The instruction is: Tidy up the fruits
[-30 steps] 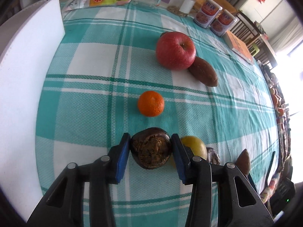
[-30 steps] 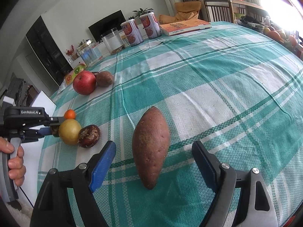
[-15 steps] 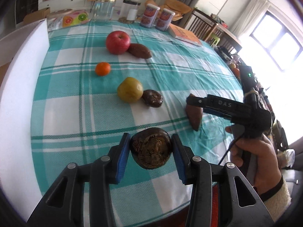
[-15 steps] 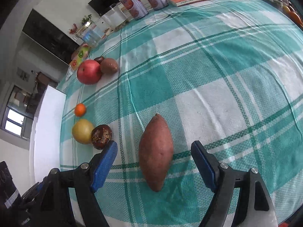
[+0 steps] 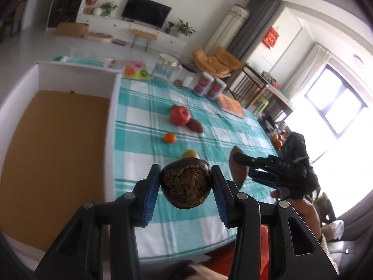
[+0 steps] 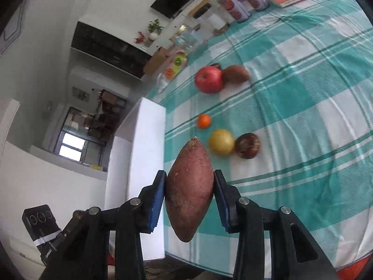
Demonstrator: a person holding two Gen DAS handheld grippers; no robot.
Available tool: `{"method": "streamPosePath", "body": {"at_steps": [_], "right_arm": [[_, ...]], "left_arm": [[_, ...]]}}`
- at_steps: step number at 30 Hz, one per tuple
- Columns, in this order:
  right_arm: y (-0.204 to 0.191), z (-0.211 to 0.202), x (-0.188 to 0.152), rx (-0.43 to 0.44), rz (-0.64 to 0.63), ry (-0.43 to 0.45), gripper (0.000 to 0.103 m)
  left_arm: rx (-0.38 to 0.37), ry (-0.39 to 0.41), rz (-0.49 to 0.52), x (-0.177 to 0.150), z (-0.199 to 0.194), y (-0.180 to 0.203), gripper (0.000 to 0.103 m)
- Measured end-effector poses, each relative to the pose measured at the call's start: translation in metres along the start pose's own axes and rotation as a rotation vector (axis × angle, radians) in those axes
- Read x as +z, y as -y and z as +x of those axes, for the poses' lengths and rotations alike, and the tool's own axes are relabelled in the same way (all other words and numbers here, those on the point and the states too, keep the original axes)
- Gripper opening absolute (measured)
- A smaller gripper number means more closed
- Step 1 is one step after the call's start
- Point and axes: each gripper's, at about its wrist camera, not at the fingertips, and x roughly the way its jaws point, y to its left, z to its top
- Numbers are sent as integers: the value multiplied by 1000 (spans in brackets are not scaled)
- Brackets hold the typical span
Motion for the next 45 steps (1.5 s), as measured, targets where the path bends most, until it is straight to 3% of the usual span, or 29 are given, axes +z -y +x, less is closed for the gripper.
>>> {"method": "streamPosePath", "body": {"at_steps": [4,7,11,15,17,19,23,25,27,31,34,36,39,42,45], "right_arm": [[-101,67,-18,100,-204,-119,41],[-155,127,-42,82,-361,-214,41],[-183,195,-73,-20,-500,-308,41],[-181,229,-88,-111,-561,-331,41],[-177,231,-87,-121,-552,-325,44],[-175,221,-81,-115,-536,-298,58],[-172,165,-64,-115,-583,-131,63],[-158,129,-61,-156,-616,-1,84],[-125,94,-60,-245,-612,132,96],[-19,50,-51,-522,-476,271,96],[65,21,-35,-601,-247,306,96],[98,3,-35,-638,-161,339,95],[122,-21,-41,-668,-88,396,95],[118,-36,-50,-675,-86,437,95],[118,-22,-52,-697,-91,395,95]], "left_arm": [[265,20,-33,4,-4,-63,45],[396,-37,-61,-6,11,-103,45],[450,-115,-111,-23,31,-137,45],[504,-149,-125,-34,43,-147,46],[509,-144,-118,-35,46,-144,52],[520,-128,-113,-35,44,-140,64],[505,-44,-75,-27,36,-115,70],[465,-1,-41,-24,32,-95,75],[401,21,17,-24,32,-66,76],[236,-28,154,-38,51,1,79],[88,-151,219,-54,86,45,82],[5,-240,237,-66,117,68,82],[31,-297,271,-84,165,84,82],[141,-273,304,-97,201,84,82],[191,-235,306,-98,218,74,82]]}}
